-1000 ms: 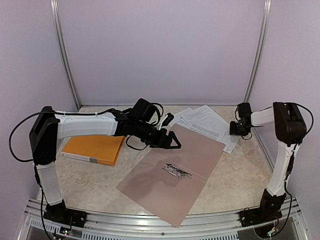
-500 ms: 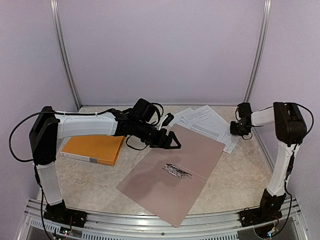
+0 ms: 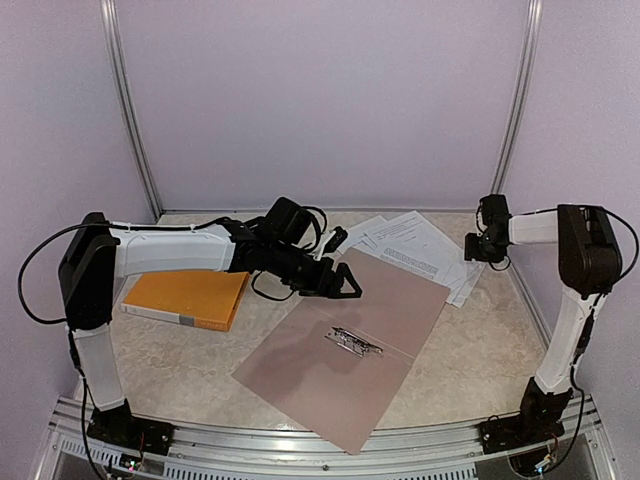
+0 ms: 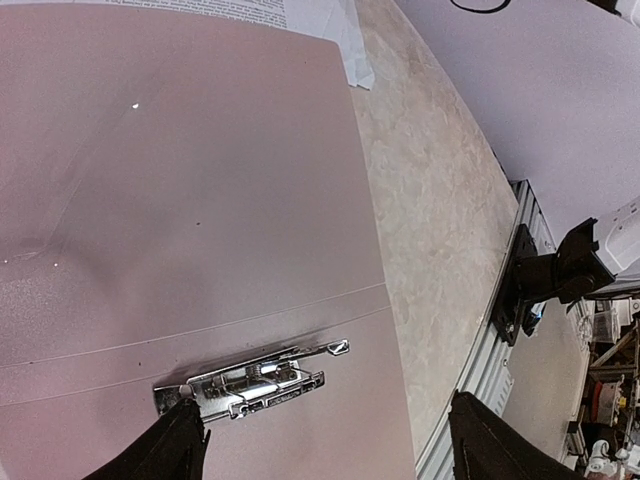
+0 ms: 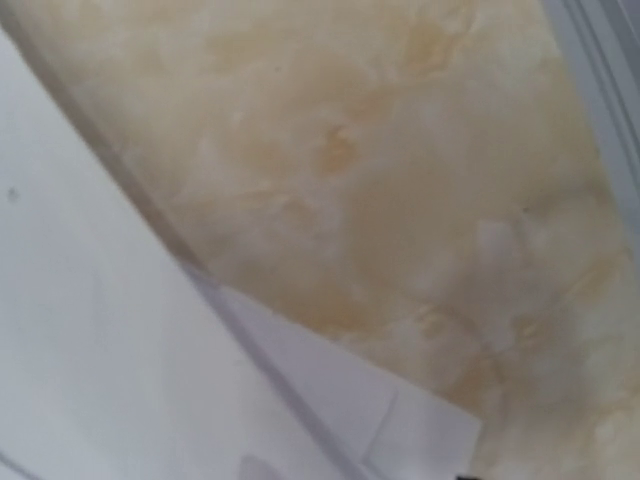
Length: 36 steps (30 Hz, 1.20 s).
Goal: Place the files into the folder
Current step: Pick up the file from the corner of the board.
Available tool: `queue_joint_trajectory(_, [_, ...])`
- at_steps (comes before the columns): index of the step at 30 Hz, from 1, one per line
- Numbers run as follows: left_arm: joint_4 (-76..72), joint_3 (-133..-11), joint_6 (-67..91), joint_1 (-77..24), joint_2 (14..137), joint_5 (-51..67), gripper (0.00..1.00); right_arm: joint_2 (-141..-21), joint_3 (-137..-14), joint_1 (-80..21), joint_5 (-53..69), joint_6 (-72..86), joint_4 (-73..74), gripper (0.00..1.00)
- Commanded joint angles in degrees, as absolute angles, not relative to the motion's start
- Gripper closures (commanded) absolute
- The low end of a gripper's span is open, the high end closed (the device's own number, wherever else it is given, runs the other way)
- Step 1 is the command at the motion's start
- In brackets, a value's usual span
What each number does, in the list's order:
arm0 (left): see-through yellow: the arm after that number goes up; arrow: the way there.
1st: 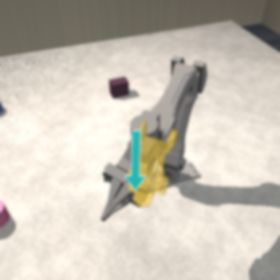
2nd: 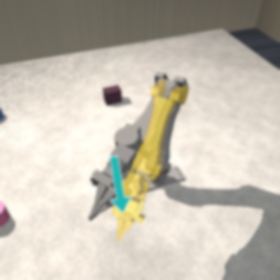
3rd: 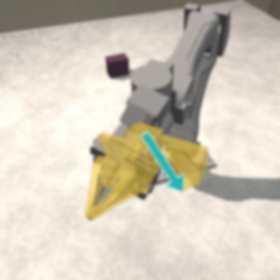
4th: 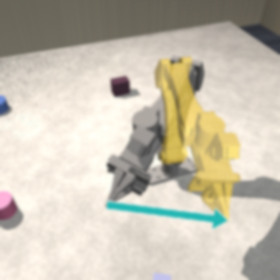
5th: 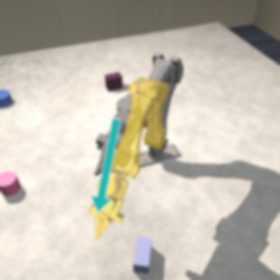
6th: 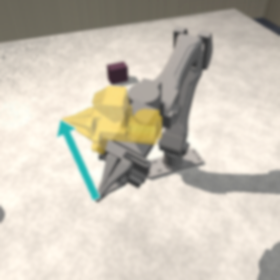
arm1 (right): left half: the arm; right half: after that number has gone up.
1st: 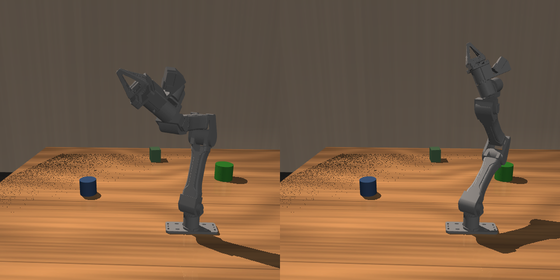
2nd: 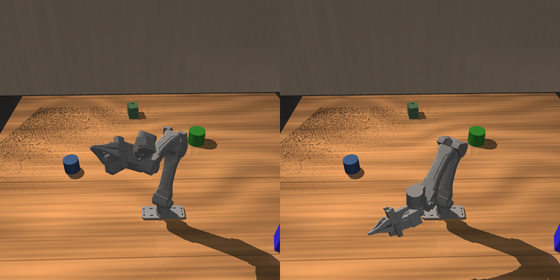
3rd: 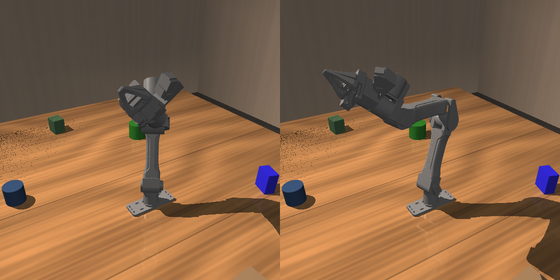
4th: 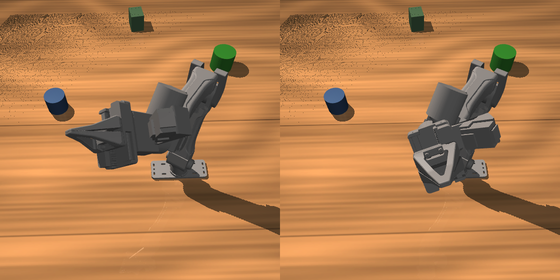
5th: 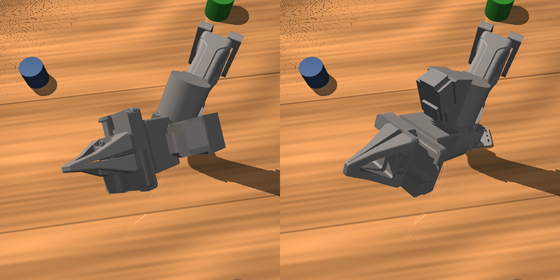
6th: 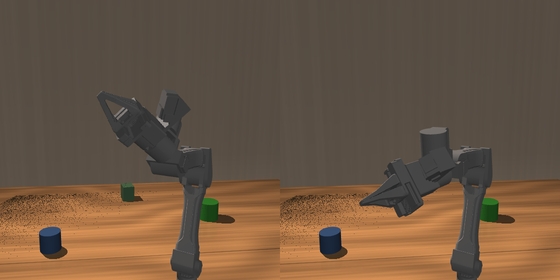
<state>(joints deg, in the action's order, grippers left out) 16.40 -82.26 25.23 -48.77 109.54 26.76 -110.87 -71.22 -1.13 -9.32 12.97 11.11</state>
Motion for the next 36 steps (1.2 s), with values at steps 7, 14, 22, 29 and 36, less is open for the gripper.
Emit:
queue_joint_trajectory(7, [17.80,-82.02,24.35,-48.60,109.67,27.08,0.20,-116.04,-73.94,1.50,-7.48,12.30,13.51,0.45])
queue_joint_trajectory(14, [17.67,-81.48,24.61,-48.60,109.45,26.98,0.20,-117.60,-73.20,1.50,-5.50,12.64,12.77,0.50])
queue_joint_trajectory(22, [17.53,-81.50,24.65,-48.58,109.51,27.09,0.20,-115.66,-68.67,1.49,-4.18,13.84,10.95,0.59])
queue_joint_trajectory(29, [17.45,-81.18,24.85,-48.58,109.51,26.92,0.20,-114.83,-66.26,1.49,-3.95,14.58,10.17,0.74])
queue_joint_trajectory(36, [17.28,-80.65,24.87,-48.60,109.07,26.59,0.20,-114.42,-66.98,1.52,-4.04,14.36,10.83,0.92])
